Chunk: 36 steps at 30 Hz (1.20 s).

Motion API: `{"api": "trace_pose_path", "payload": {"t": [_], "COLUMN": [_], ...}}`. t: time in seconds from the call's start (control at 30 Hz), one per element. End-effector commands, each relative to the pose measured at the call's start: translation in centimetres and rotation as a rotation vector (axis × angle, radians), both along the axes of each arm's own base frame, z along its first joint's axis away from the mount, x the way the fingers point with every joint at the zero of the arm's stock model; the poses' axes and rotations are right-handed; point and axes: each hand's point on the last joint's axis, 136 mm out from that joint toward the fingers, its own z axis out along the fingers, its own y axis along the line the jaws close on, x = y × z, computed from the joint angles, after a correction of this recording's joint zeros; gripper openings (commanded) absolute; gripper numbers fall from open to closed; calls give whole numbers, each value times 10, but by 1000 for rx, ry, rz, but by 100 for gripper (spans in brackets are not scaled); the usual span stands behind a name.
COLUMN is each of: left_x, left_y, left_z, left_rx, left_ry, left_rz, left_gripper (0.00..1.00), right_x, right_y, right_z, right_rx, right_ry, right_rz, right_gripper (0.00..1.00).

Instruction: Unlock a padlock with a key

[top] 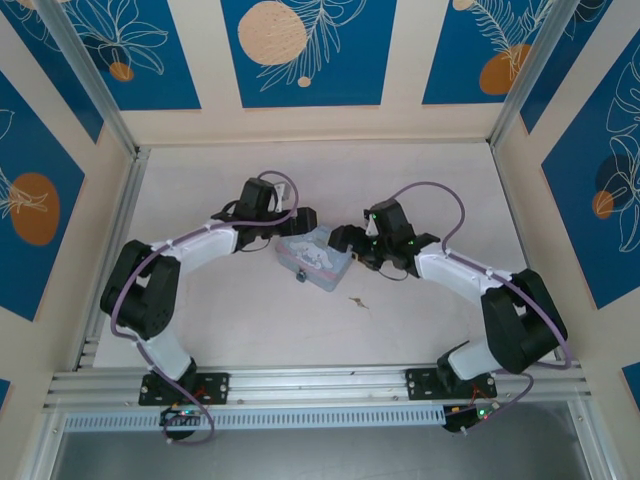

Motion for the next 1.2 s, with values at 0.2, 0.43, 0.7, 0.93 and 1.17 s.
{"api": "trace_pose_path", "payload": {"t": [0.2, 0.43, 0.7, 0.93, 1.17], "left_x": [-35, -52, -50, -42, -42], "left_y": [-7, -2, 42, 31, 23], "left_z": [4, 4, 6, 11, 5], "left_rx": [-76, -59, 98, 86, 69], "left_ry": [8, -16, -74, -91, -75], "left_rz": [-14, 43, 201, 162, 134], "left_gripper": [100, 99, 99, 99, 100], "right_x": [46, 67, 35, -7, -2], "right_y": [10, 20, -25, -35, -8], "right_z": [23, 30, 35, 5, -1], "right_rx": [150, 201, 115, 66, 91], "right_ry": [10, 17, -46, 31, 55], "right_rz": [-16, -10, -111, -93, -37], "right_gripper": [85, 84, 84, 84, 84]}}
